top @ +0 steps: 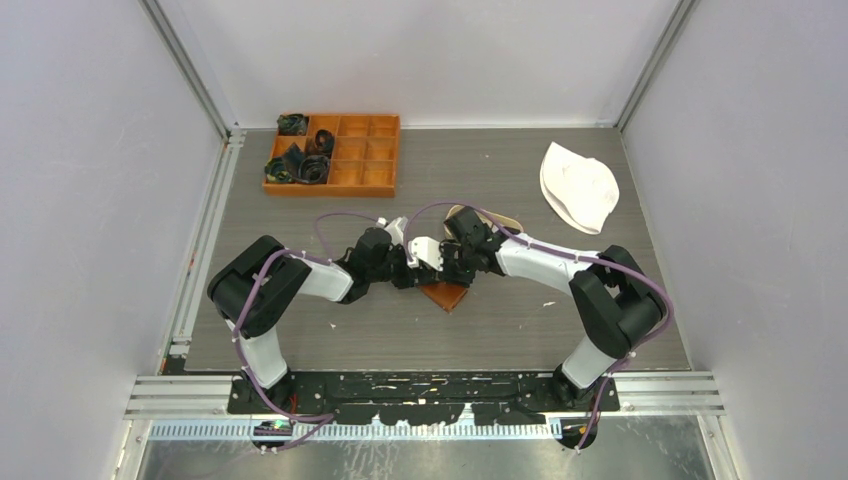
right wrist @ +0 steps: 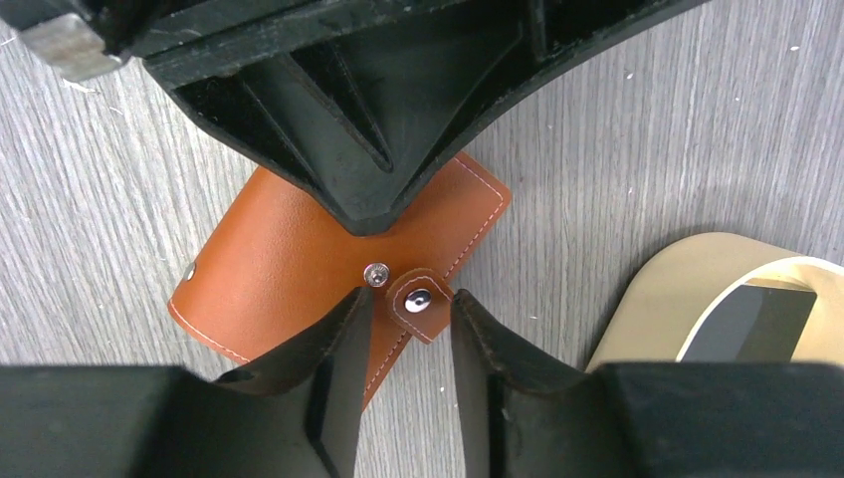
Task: Put the credit cards into the card holder
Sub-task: Close the card holder at the center of the board.
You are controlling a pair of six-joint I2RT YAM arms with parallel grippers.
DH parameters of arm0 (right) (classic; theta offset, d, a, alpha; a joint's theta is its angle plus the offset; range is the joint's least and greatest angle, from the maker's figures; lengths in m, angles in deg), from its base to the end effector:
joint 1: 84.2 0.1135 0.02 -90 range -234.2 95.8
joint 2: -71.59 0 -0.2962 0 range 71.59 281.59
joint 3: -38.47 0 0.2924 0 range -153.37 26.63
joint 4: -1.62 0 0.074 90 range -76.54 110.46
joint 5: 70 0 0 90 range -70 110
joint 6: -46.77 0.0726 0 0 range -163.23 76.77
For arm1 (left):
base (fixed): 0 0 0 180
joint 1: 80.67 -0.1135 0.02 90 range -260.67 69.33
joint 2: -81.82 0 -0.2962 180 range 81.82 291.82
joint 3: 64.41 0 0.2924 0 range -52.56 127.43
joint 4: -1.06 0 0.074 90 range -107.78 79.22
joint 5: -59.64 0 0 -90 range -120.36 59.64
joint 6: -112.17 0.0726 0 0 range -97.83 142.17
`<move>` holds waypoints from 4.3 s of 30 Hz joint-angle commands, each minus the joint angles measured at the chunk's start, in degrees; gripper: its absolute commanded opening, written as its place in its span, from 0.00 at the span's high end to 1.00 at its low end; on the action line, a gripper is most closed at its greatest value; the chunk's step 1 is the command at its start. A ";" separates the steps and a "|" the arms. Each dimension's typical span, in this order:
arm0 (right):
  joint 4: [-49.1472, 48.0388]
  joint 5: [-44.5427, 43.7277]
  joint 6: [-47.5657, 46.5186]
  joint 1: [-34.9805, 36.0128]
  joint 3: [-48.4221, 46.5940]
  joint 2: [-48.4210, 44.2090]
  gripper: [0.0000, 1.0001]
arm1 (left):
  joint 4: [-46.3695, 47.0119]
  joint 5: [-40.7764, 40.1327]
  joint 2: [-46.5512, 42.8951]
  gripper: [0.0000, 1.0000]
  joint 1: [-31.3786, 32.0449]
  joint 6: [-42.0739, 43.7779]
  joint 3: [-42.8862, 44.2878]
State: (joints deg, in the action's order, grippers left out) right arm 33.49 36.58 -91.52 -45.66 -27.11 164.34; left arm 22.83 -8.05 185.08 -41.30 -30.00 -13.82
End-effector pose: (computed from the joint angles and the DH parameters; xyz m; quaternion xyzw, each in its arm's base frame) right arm 0.2751 0.2456 0.1527 -0.6834 0.6663 0.1160 0.2750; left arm 0.2812 -0.2664 0.0968 -0.0003 0.8588 -0.4641 0.2169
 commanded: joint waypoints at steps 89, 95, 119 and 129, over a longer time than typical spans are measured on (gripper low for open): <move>7.81 3.22 -7.66 3.40 -1.72 1.47 0.99 | -2.13 0.90 -2.75 0.96 0.88 1.01 -0.68; 11.12 2.67 -11.09 4.98 -1.72 1.97 0.99 | -2.05 0.88 -2.64 0.96 0.84 1.01 -0.68; 15.69 -7.60 -18.65 12.20 0.36 6.61 0.99 | -3.02 -0.18 -4.17 0.97 -0.35 2.15 -2.62; 18.83 -8.40 -19.42 14.05 1.31 8.36 0.99 | -2.07 0.74 -4.02 0.97 -1.63 2.09 -3.47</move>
State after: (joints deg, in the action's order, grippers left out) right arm 42.26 21.94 -109.05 -32.74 -30.06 167.21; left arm 21.41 -7.18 182.75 -41.97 -29.71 -16.10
